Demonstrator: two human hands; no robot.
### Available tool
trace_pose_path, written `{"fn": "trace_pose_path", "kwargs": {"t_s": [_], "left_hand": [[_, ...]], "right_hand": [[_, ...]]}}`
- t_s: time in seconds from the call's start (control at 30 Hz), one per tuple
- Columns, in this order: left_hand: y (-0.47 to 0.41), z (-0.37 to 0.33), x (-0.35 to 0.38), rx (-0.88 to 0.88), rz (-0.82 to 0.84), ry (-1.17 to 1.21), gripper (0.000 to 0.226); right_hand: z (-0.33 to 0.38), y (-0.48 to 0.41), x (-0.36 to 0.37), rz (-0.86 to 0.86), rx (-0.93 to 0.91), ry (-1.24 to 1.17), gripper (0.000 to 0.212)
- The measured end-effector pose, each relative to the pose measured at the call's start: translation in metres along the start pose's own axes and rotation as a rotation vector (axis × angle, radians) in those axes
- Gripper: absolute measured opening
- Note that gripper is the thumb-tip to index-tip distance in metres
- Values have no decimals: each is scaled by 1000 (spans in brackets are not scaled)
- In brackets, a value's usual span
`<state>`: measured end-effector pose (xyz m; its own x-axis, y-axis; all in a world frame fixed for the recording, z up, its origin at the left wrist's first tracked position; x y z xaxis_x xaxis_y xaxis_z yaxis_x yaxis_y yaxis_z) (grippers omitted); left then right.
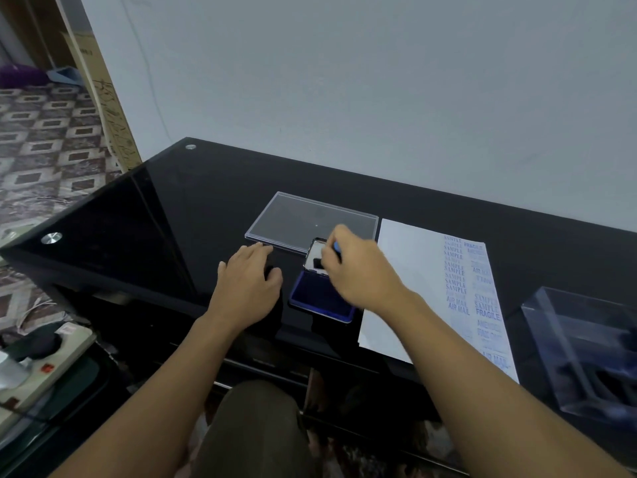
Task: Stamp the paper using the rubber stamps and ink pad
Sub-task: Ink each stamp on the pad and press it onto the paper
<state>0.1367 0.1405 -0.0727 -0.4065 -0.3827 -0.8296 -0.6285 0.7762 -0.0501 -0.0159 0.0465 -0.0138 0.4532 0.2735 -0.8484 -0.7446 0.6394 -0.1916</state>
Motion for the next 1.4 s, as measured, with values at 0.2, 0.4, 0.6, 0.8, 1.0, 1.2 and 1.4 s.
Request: {"fn": "trace_pose_path", "kwargs": {"t_s": [0.2,0.4,0.6,0.8,1.0,1.2,1.4], "left_hand": [[0,-29,-17,56,-35,147,46],[16,-69,-15,179,-12,165,44],[38,-117,8,297,51,138,33],[62,-151,43,415,118,143,39],[74,-168,65,449,178,120,42],[77,-170,89,449,265,24,46],[79,-167,109,477,314,-49,49]], "right_hand": [[-20,5,-46,-92,95,-156,19],[-42,31,-75,-71,226,-272,23],[-71,68,-101,0,304,-183,25],[-99,98,-114,12,360,-99,22],[-111,116,-113,24,372,-46,14],[-118,127,-105,68,399,17,24],[-122,133,-91,150,389,70,24]]}}
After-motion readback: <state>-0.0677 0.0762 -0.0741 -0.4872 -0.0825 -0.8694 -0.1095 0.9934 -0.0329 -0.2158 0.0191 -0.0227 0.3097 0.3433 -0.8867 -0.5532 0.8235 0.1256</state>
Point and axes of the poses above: each hand's wrist, its own y-axis away from the middle knuckle, its own x-axis out of the palm, z = x × y, the point moved 4 cm from there along -y, towards the middle knuckle, and after that the axes turned 6 degrees about -x, right-handed, at the moved point
